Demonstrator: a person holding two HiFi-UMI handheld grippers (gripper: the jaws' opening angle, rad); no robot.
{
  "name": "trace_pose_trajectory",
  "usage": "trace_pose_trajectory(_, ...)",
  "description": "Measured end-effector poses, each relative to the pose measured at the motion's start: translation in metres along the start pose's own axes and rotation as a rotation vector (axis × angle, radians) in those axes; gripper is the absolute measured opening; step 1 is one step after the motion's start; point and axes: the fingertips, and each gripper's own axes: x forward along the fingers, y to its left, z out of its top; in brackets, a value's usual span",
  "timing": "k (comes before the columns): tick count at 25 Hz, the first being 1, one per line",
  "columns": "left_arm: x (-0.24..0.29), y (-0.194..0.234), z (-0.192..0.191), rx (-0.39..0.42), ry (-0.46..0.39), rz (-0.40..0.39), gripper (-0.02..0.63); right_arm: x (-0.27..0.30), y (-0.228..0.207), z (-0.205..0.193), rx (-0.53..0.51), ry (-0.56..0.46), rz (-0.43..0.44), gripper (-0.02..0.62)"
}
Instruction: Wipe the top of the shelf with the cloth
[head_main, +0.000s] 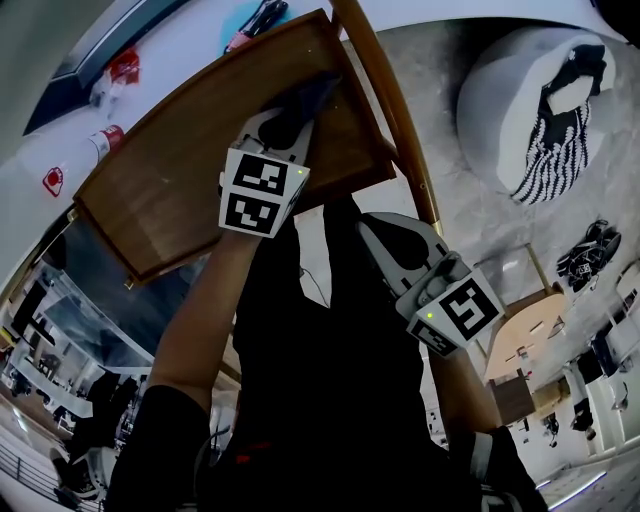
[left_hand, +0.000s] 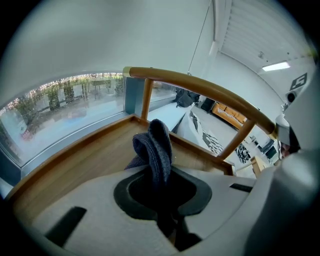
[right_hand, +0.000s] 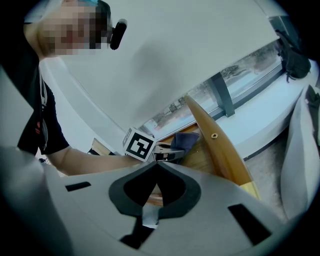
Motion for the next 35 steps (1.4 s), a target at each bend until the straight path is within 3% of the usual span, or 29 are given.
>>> trace_pose_trajectory(12, 0.009, -0.016, 0.009, -0.032, -0.031, -0.066, 0.057, -0.006, 0.001, -0.001, -0.011, -0.007, -0.008, 0.005)
trace_pose_trajectory(20, -0.016, -0.016, 0.025, -0.092, -0.131, -0.1, 0.057, 0.001, 0.014, 0.002, -0.026, -0.011, 0.007, 0.005)
trace_pose_trajectory(28, -0.087, 0.027, 0.012, -0.168, -0.231, -0.018, 0.057, 0.034, 0.055, 0.003, -0.099, 0.029, 0.075, 0.005)
trace_pose_trajectory(35, -0.169, 0.08, -0.046, -0.236, -0.275, 0.119, 0.057, 0.083, 0.112, -0.012, -0.156, 0.102, 0.159, 0.005)
